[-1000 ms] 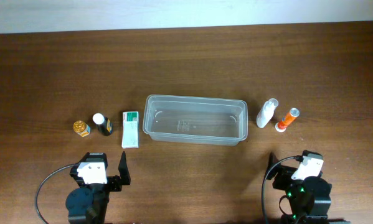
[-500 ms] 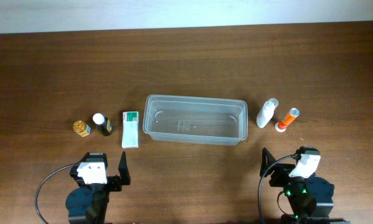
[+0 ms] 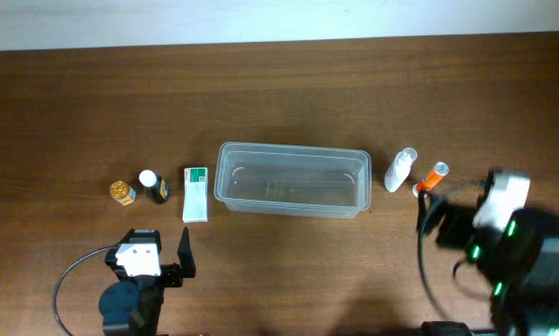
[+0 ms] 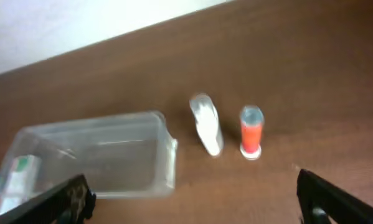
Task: Pack container
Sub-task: 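Move right gripper to the white spray bottle and grasp it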
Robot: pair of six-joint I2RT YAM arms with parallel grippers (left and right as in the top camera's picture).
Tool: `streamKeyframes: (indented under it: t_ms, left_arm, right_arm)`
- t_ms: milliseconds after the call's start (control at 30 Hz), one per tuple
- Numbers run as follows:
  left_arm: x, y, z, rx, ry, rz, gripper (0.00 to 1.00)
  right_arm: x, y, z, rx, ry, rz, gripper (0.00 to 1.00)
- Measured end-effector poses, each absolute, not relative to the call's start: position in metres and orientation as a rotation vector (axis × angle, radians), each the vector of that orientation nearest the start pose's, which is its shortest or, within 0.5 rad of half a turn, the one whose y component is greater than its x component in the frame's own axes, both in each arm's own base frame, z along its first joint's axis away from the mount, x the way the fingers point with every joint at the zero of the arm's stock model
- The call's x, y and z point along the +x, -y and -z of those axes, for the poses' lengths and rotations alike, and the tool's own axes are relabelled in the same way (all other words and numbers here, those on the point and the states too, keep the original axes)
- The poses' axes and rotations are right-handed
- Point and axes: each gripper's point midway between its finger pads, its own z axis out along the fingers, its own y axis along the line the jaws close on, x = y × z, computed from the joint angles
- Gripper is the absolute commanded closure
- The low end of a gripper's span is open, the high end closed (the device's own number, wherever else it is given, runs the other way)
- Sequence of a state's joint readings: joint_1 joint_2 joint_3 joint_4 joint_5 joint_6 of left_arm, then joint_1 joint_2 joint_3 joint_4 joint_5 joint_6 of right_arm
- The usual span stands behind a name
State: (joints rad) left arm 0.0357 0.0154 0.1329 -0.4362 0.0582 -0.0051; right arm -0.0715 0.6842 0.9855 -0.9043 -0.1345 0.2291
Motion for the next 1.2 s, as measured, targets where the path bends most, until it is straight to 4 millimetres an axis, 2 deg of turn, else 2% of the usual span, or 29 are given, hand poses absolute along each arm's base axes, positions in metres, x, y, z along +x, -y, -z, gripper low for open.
streamKeyframes:
  t_ms: [67, 133, 200, 267, 333, 367, 400, 600, 667, 800, 900, 1000, 1200]
  left_arm:
    - [0.226, 0.002, -0.128, 0.001, -1.890, 0.034, 0.00]
    - [0.226, 0.002, -0.128, 0.001, -1.890, 0.034, 0.00]
    - [0.226, 0.002, -0.128, 0.001, -1.890, 0.035, 0.00]
    - [0.226, 0.002, -0.128, 0.001, -1.890, 0.034, 0.00]
    - [0.226, 0.002, -0.128, 0.001, -1.890, 0.035, 0.00]
    - [0.226, 0.002, -0.129, 0.001, -1.890, 0.034, 0.00]
    - [0.226, 0.002, -0.128, 0.001, -1.890, 0.035, 0.00]
    - [0.226, 0.002, -0.128, 0.001, -1.890, 0.034, 0.00]
    - [0.226, 0.002, -0.128, 0.001, -1.890, 0.034, 0.00]
    - [0.226, 0.002, -0.128, 0.001, -1.890, 0.034, 0.00]
    - [0.226, 0.002, -0.128, 0.001, -1.890, 0.035, 0.00]
    - [0.226, 0.002, -0.128, 0.001, -1.890, 0.034, 0.00]
    - [0.226, 0.002, -0.128, 0.001, -1.890, 0.035, 0.00]
  right_arm:
    - [0.256, -0.012, -0.297, 0.227, -2.179, -0.285, 0.02]
    - [0.277, -0.020, -0.313, 0.200, -2.196, -0.340, 0.02]
    - [0.292, -0.023, -0.318, 0.183, -2.216, -0.371, 0.01]
    - [0.306, -0.027, -0.314, 0.171, -2.263, -0.390, 0.01]
    - [0.321, -0.031, -0.305, 0.170, -2.332, -0.401, 0.06]
    - [0.331, -0.034, -0.291, 0.178, -2.408, -0.394, 0.07]
    - [0.333, -0.035, -0.287, 0.182, -2.427, -0.395, 0.07]
    - [0.363, -0.036, -0.219, 0.250, -2.717, -0.255, 0.17]
    - [0.369, -0.032, -0.192, 0.283, -2.797, -0.206, 0.22]
    - [0.372, -0.027, -0.156, 0.329, -2.902, -0.149, 0.29]
    - [0.371, -0.025, -0.142, 0.346, -2.950, -0.122, 0.36]
    - [0.369, -0.023, -0.136, 0.355, -2.973, -0.099, 0.41]
    - [0.364, -0.021, -0.133, 0.362, -2.999, -0.081, 0.44]
